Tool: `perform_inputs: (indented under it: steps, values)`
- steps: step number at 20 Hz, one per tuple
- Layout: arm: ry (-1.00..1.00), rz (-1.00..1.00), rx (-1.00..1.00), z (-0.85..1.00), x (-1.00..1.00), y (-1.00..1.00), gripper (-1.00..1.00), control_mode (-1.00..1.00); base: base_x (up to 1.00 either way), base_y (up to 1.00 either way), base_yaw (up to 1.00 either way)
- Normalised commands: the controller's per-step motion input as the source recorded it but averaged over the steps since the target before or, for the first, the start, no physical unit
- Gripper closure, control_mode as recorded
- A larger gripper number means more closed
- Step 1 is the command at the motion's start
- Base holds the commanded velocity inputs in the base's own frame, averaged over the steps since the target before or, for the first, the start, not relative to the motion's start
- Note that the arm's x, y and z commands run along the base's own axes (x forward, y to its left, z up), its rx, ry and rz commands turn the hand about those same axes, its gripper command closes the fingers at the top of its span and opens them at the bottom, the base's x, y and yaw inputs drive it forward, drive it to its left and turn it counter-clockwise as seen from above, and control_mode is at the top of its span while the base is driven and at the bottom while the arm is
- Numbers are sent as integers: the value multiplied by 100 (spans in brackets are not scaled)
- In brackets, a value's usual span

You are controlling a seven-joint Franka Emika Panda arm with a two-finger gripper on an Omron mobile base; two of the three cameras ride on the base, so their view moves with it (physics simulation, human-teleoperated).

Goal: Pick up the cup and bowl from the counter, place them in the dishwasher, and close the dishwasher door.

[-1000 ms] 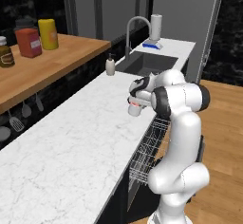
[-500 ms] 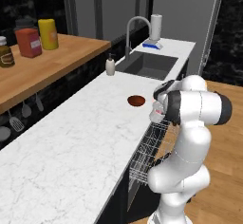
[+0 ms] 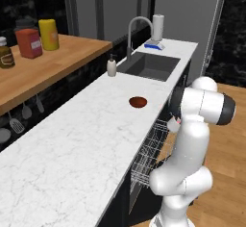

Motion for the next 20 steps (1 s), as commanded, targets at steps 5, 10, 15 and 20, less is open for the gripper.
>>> perform_inputs:
  steps: [5,10,15,20]
  values:
    - [0,0,16,-67,27,-15,100,-100,0,0,0]
    - [0,0,8,-62,28,2,100,-100,0,0,0]
    - [0,0,1,-58,36,5,100,-100,0,0,0]
    - [0,0,0,-52,50,13,100,-100,0,0,0]
